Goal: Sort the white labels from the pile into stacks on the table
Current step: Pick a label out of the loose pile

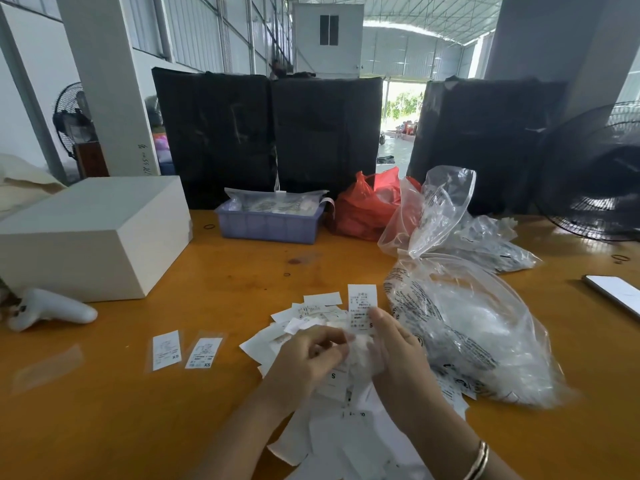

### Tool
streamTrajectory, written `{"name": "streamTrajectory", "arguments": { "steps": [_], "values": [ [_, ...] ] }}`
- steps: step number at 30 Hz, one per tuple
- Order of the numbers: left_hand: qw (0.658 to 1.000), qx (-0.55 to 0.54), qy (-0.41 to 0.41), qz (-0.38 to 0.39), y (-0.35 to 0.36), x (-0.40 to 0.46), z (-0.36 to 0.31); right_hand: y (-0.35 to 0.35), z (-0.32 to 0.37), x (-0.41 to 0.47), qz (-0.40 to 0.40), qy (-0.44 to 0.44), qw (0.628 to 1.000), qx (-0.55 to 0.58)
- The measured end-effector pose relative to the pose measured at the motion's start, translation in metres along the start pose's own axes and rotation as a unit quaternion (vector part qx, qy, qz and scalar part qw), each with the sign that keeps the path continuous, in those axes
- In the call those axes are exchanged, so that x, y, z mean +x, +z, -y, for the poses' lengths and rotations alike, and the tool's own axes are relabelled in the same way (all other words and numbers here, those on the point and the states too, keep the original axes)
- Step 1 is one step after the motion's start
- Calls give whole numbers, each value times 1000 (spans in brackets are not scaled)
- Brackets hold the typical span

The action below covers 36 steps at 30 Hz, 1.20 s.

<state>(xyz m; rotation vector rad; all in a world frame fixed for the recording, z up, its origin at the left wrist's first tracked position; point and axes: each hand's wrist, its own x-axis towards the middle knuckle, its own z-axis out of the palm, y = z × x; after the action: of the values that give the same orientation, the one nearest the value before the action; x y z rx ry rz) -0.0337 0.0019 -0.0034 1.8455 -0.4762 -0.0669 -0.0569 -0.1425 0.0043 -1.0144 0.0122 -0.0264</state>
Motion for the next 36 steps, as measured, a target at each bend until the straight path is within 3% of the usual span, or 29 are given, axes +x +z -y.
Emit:
{"name": "streamTrajectory", "arguments": {
  "steps": [8,15,23,28,36],
  "values": [
    [999,-33,-8,19,-1,-4,-4,5,-4,-3,-7,-14,999,-31],
    [997,19,-39,-64,-2,2,-2,5,-2,-1,-34,-33,999,-2],
    [979,-77,-79,-173,-7,2,-4,-7,0,5,-84,-54,994,34],
    [972,-103,-96,-186,-9,2,-3,-3,1,2,-33,-74,997,-16],
    [983,-6,-1,-181,-14,-1,-6,-2,4,1,-34,-105,990,-88]
  ]
}}
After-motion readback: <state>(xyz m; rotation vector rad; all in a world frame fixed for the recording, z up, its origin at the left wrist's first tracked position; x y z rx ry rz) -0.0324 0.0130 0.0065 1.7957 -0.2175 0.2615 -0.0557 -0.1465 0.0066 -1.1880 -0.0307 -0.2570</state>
